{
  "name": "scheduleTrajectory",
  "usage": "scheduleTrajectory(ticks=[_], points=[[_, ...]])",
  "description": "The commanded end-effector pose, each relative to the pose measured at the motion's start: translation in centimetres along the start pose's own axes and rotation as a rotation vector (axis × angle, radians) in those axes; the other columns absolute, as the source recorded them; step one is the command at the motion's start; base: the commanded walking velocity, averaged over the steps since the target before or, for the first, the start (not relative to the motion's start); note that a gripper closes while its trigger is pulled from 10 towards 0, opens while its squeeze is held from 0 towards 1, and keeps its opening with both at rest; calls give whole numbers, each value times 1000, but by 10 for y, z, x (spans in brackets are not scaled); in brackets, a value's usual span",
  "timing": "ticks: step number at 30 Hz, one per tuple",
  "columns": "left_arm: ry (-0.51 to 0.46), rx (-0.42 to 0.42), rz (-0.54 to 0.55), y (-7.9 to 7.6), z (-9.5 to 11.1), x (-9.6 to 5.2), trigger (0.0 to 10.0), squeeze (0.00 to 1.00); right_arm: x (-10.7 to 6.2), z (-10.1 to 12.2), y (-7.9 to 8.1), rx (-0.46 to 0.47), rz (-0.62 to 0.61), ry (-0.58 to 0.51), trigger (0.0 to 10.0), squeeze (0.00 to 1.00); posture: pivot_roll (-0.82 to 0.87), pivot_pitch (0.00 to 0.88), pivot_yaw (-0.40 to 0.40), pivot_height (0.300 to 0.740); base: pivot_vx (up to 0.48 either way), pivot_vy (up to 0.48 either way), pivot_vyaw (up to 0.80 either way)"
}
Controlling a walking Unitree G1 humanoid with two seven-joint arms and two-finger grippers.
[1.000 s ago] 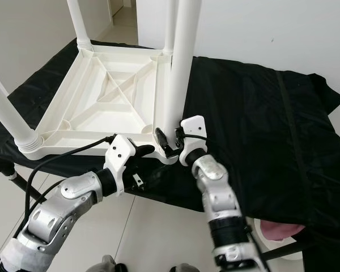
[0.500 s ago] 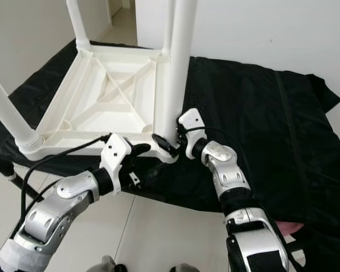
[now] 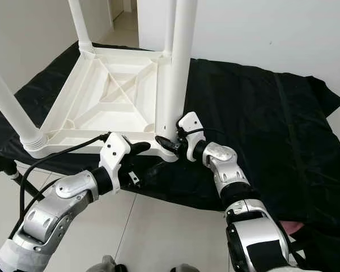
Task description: Building children table
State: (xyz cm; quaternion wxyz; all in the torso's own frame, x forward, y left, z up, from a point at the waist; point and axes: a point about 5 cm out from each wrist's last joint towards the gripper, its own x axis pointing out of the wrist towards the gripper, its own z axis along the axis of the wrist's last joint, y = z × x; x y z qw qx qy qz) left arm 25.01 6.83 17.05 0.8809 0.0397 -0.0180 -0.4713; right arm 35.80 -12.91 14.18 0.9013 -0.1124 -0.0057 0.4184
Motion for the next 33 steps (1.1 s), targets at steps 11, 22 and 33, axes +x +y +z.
scheduleTrajectory(ticks=[11,22,33], points=[[3,6,-4,0,0,4,10000,0,-9,-4,-10,34,-182,9,10000,0,-64,54,-10,740,0,0,0],[4,-4,-22,-4,-1,5,10000,0,-12,2,-2,83,-473,-5,10000,0,-69,59,-16,740,0,0,0],[6,-6,-23,-6,-3,5,10000,0,-10,2,27,120,-772,-17,10000,0,-64,49,-26,740,0,0,0]])
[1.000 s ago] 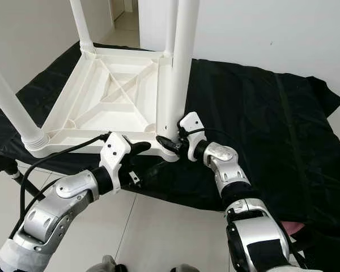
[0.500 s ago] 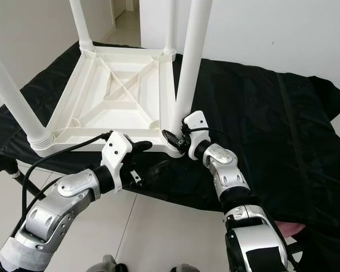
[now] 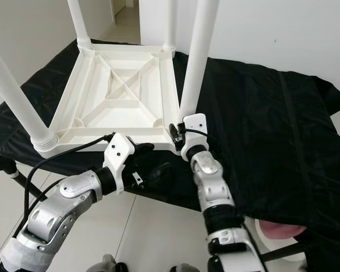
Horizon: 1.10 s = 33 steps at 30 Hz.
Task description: Building children table
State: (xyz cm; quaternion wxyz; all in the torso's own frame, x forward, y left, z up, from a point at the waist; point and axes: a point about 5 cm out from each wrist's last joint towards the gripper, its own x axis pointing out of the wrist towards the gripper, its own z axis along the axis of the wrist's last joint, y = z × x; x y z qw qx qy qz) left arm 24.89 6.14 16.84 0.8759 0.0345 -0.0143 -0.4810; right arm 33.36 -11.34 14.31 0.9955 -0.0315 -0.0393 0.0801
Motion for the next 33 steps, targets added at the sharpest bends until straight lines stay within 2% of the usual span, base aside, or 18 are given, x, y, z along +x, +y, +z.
scheduleTrajectory(ticks=[1,3,8,9,16,17,19,21,24,25,27,30,31,33], points=[[5,7,-1,-1,-1,0,10000,0,-9,-3,3,-16,-94,11,10000,0,-64,49,-26,740,0,0,0],[5,7,-1,-1,-1,0,10000,0,-12,1,9,-13,-86,-8,10000,0,-64,49,-26,740,0,0,0],[5,11,-4,-1,-1,1,10000,0,-14,11,9,-12,-80,-27,10000,0,-68,46,-28,740,0,0,0],[5,11,-3,0,-1,1,10000,0,-14,11,10,2,-59,-28,10000,1000,-68,46,-28,740,0,0,0],[2,11,2,0,0,1,10000,0,-13,10,3,17,-10,-26,10000,1000,-64,46,-30,740,0,0,0],[2,12,4,0,0,0,10000,0,-11,8,0,25,70,-17,10000,0,-63,46,-30,740,0,0,0],[3,12,6,0,-1,0,10000,0,-11,5,-1,41,193,-4,10000,0,-63,46,-30,740,0,0,0],[3,12,6,0,-1,0,10000,0,-11,5,-1,46,220,0,10000,0,-63,46,-30,740,0,0,0],[3,19,13,1,-1,0,10000,0,-8,5,-12,-31,342,-4,10000,0,-62,50,-28,740,0,0,0],[3,19,13,1,-1,0,10000,0,-8,5,-12,-31,342,-4,10000,0,-62,50,-28,740,0,0,0],[11,32,18,2,-2,0,10000,0,-5,6,-18,-88,442,1,10000,0,-63,52,-23,740,0,0,0],[16,38,18,2,-3,0,10000,0,-2,6,-24,-94,478,14,10000,0,-63,52,-23,740,0,0,0],[15,39,18,2,-2,0,10000,0,4,7,-29,-136,492,16,10000,0,-57,52,-19,740,0,0,0],[15,39,17,2,-2,0,10000,0,7,7,-31,-163,521,19,10000,0,-53,51,-17,740,0,0,0]])
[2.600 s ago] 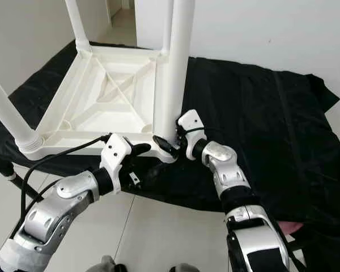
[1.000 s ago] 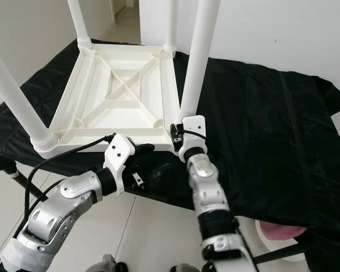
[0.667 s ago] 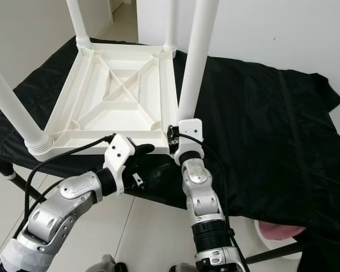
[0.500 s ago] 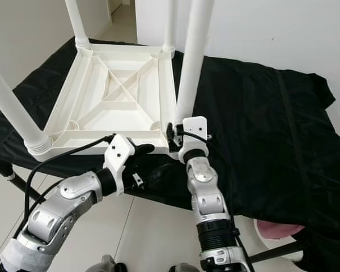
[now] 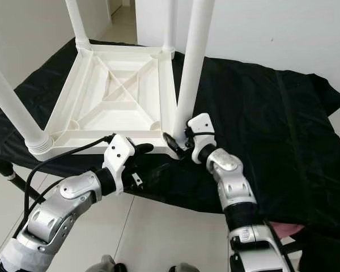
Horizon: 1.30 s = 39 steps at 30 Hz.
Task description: Building children table
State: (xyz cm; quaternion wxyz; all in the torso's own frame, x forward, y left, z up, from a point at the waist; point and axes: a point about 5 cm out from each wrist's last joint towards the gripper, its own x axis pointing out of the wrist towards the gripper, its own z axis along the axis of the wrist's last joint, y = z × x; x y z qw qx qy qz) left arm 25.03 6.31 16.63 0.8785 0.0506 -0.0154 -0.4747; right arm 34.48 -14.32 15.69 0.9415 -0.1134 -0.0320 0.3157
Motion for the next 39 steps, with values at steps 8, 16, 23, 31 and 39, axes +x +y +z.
scheduleTrajectory(ticks=[8,16,23,31,39], points=[[12,18,6,1,0,-1,10000,0,8,-10,2,-29,174,44,3765,0,-40,51,-14,740,0,0,0],[14,19,8,-2,-2,-1,10000,0,12,-16,3,-16,243,53,0,0,-26,50,-21,740,0,0,0],[10,17,8,-2,-1,0,10000,0,11,-16,0,-26,211,38,0,0,-26,50,-21,740,0,0,0],[4,16,0,-2,-1,3,10000,0,12,-12,2,-10,73,7,10000,0,-49,49,-23,740,0,0,0],[4,15,-7,-3,-1,3,10000,0,12,-5,12,25,-47,-31,10000,0,-57,43,-22,740,0,0,0]])
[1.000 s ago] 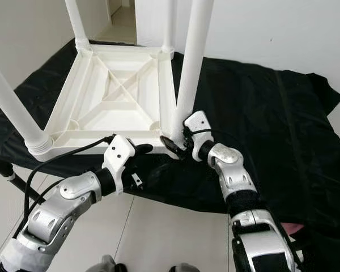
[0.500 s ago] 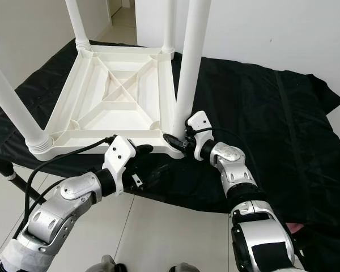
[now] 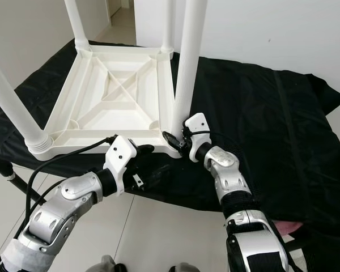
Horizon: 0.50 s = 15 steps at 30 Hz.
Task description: Building children table
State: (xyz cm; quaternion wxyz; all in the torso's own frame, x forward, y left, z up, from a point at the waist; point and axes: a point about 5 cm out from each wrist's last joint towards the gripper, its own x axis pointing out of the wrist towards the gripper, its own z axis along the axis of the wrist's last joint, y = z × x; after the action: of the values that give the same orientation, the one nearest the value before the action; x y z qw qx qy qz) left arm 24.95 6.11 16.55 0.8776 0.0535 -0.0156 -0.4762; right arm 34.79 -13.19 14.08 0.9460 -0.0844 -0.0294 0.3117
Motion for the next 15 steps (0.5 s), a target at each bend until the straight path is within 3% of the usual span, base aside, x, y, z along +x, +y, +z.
scheduleTrajectory(ticks=[1,2,4,5,6,8,10,12,14,15], points=[[2,10,-3,-1,-1,1,10000,0,3,9,1,-32,-34,-20,10000,0,-57,43,-22,740,0,0,0],[3,12,-6,-1,-1,1,10000,0,2,9,5,-2,-107,-22,10000,0,-58,41,-23,740,0,0,0],[3,12,-6,-1,-1,1,10000,0,2,9,5,-2,-107,-22,10000,0,-58,41,-23,740,0,0,0],[3,13,-7,-1,-1,2,10000,0,1,9,11,21,-203,-27,10000,0,-58,42,-23,740,0,0,0],[3,13,-7,-1,-1,2,10000,0,1,9,11,21,-203,-27,10000,0,-58,42,-23,740,0,0,0],[1,14,-9,-1,-1,2,10000,0,-2,8,22,49,-379,-17,10000,0,-59,39,-23,740,0,0,0],[1,13,-11,-1,0,2,10000,0,-3,8,28,42,-449,-8,10000,0,-57,39,-25,740,0,0,0],[1,13,-11,-1,0,2,10000,0,-3,8,28,42,-449,-8,10000,0,-57,39,-25,740,0,0,0],[-1,11,-12,-1,-1,2,10000,0,-4,9,38,52,-526,1,10000,0,-56,38,-24,740,0,0,0],[-3,8,-13,-2,0,2,10000,0,-2,11,44,75,-505,-15,10000,0,-56,38,-24,740,0,0,0]])
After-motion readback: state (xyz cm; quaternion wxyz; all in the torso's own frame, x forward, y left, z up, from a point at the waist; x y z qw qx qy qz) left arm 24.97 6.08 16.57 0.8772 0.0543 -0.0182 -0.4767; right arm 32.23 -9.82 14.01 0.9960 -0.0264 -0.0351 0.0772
